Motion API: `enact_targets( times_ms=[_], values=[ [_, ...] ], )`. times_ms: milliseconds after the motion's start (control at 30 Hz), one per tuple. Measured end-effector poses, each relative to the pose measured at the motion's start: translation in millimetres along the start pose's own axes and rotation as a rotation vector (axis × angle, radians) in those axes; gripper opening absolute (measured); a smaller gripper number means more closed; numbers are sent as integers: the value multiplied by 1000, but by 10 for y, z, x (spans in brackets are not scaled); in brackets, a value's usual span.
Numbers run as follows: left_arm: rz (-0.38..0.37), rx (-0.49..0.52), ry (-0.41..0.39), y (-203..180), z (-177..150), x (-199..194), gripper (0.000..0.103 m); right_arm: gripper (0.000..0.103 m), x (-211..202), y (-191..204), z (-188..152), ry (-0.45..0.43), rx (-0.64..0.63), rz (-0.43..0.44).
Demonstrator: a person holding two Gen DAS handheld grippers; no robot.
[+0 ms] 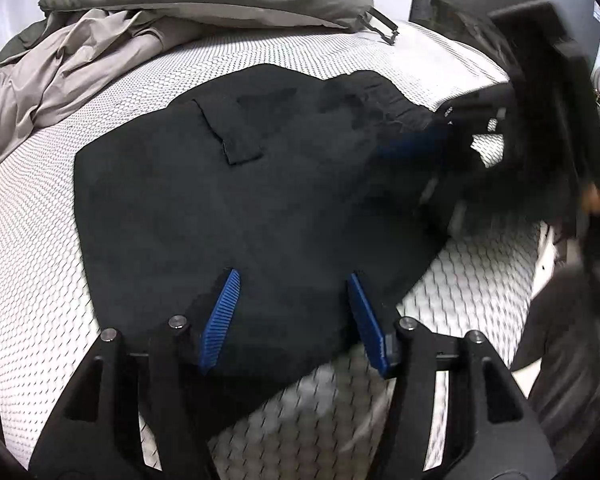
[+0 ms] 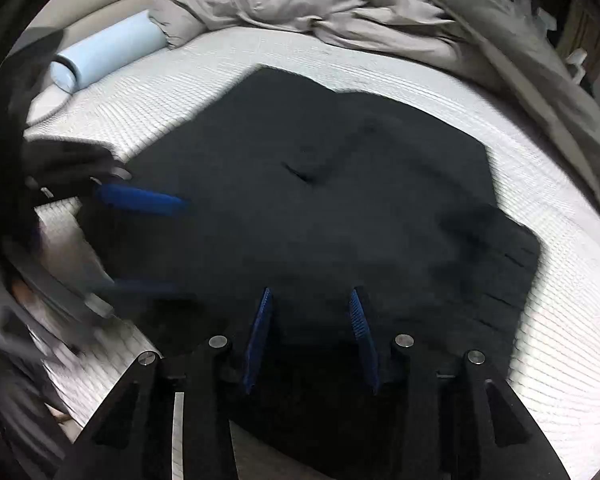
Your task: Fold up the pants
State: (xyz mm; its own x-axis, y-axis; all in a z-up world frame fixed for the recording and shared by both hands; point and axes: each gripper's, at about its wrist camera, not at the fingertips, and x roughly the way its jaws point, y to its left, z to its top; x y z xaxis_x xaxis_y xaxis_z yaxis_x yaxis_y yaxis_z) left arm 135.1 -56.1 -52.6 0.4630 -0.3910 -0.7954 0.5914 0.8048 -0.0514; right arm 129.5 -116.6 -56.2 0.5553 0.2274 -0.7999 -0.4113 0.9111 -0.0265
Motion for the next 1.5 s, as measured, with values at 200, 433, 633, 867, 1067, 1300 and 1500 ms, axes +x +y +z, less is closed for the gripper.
enact_targets(
  times_ms=[200,433,633,867,1067,1300,1500],
  values=[
    [-87,-135,-113,183,-18,-325,54,44,-666,-769,-363,-209,319,127],
    [-75,-119,-91,-3,262,-59,54,43,-424,-1171,-414,-196,511,336],
    [-72,-89,-73,-196,304,89,54,43,-437,-1192,-270,-218,514,340],
    [-71,-101,-68,-260,376,199,57,43,-319,-1402,-434,-223,613,412],
    [-124,-80,-70,-497,519,300,57,43,-368,-1305,-348,-229,565,459],
    [-149,-26,-79,-636,602,262,58,6,-329,-1312,-406,-232,573,497],
    [-140,-61,-104,-536,579,184,66,10,-407,-1240,-559,-166,531,400]
  ],
)
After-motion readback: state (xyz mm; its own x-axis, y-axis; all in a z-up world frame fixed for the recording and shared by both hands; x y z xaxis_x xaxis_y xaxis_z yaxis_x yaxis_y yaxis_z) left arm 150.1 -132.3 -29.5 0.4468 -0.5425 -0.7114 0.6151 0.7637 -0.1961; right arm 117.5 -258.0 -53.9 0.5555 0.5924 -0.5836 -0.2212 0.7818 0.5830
